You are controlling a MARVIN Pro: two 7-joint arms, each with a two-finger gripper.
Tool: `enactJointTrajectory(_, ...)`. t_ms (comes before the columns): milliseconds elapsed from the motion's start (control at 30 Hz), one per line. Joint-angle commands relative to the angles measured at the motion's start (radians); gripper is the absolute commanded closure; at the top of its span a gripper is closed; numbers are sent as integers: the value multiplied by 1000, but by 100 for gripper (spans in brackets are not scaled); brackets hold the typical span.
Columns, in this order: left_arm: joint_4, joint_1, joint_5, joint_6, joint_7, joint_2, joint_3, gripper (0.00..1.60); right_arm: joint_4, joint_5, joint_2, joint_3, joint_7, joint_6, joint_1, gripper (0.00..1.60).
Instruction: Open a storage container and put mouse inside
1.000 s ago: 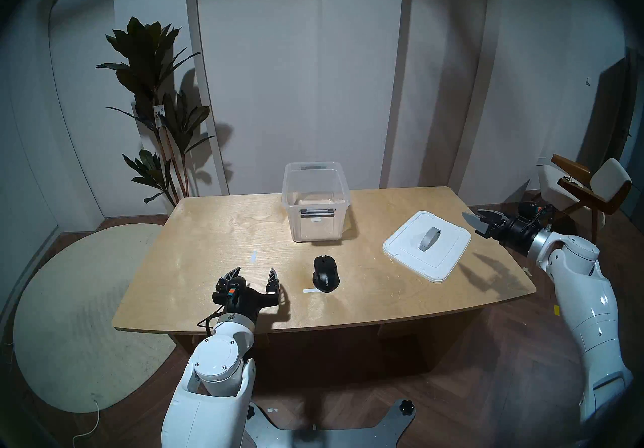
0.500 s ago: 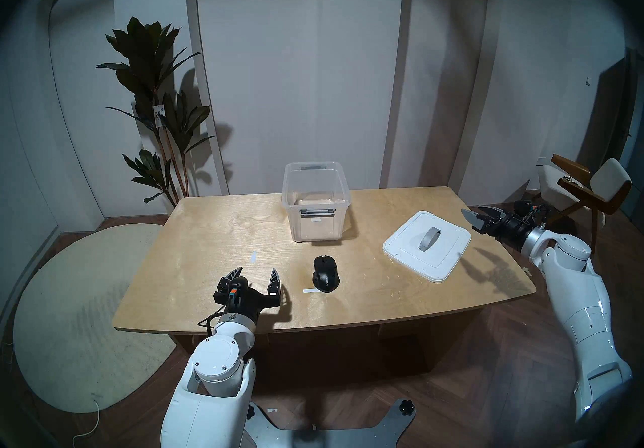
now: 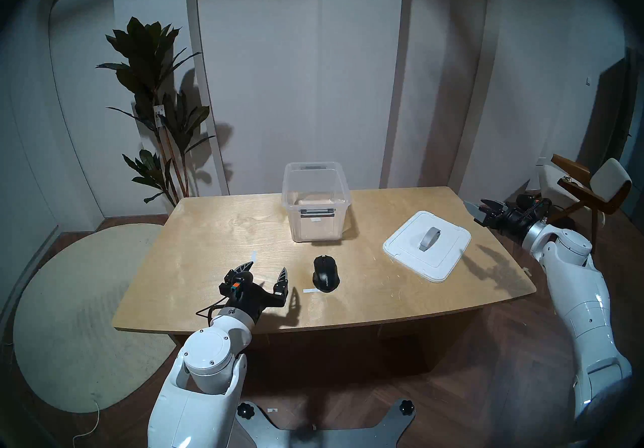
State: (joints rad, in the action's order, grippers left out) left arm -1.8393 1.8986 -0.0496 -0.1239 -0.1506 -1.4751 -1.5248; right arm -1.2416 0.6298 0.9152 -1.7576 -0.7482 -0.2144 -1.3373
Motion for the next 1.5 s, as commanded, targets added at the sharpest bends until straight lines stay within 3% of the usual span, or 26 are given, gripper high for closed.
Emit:
enactJointTrajectory(0, -42, 21, -19, -14, -28, -2, 20, 0, -8, 3, -5, -7, -5, 12, 22, 0)
enactJointTrajectory(200, -38, 17, -27, -9, -23, -10, 29, 0, -11, 3, -3, -9, 4, 0, 20, 0)
enactJointTrajectory(500, -35, -12, -28, -2, -14, -26, 49, 0, 34, -19, 7, 4, -26, 71, 2, 0)
enactJointTrajectory(600, -36, -14, -23, -5, -8, -30, 58, 0, 44, -11, 7, 1, -42, 58, 7, 0)
enactJointTrajectory(733, -47, -5, -24, -52, -21, -21, 81, 0, 49, -13, 8, 1, -47, 61, 10, 0)
enactJointTrajectory(767, -53, -5, -69, -110, -52, -23, 74, 0, 50, -13, 8, 1, -48, 61, 11, 0)
enactJointTrajectory(933, -72, 7, -41, -153, -65, 9, 87, 0, 52, -14, 9, 0, -52, 63, 12, 0)
enactJointTrajectory(1100, -78, 19, -25, -150, -25, -26, 120, 0, 52, -15, 9, -1, -53, 63, 13, 0)
enactJointTrajectory(1267, -108, 34, 33, -118, 45, -1, 201, 0, 53, -16, 10, -1, -54, 62, 13, 0)
enactJointTrajectory(1467, -34, -12, 68, -53, 156, 66, 338, 0, 54, -17, 10, -1, -56, 62, 14, 0)
